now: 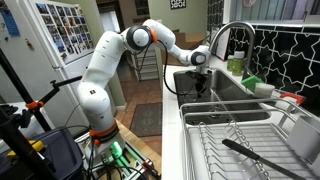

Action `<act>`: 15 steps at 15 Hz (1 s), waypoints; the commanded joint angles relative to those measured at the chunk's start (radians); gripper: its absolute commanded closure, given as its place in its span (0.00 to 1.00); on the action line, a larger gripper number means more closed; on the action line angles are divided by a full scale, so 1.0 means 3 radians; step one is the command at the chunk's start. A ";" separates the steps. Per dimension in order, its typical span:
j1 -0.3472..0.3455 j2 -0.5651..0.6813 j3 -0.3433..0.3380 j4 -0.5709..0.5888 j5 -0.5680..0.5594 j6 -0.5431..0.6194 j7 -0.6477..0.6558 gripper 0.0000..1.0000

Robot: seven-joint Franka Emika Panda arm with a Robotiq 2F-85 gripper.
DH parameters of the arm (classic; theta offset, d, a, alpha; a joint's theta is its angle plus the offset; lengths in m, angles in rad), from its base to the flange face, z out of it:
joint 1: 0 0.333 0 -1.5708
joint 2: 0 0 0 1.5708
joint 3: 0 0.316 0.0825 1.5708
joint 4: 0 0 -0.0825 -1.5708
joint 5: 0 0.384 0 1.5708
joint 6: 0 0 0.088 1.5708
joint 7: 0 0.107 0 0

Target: Pick up the silver spoon from the sink and put it in the dish rack

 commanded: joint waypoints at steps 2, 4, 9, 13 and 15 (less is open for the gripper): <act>0.0153 -0.0230 -0.0088 -0.0154 -0.0191 -0.0121 0.0297 0.95; 0.0224 -0.0368 -0.0154 -0.0238 -0.0327 -0.0158 0.0481 0.95; 0.0393 -0.0706 -0.0355 -0.0493 -0.0858 -0.0357 0.1106 0.95; 0.0360 -0.0888 -0.0360 -0.0670 -0.1143 -0.0736 0.1403 0.95; 0.0308 -0.0982 -0.0348 -0.0756 -0.1222 -0.0866 0.1449 0.95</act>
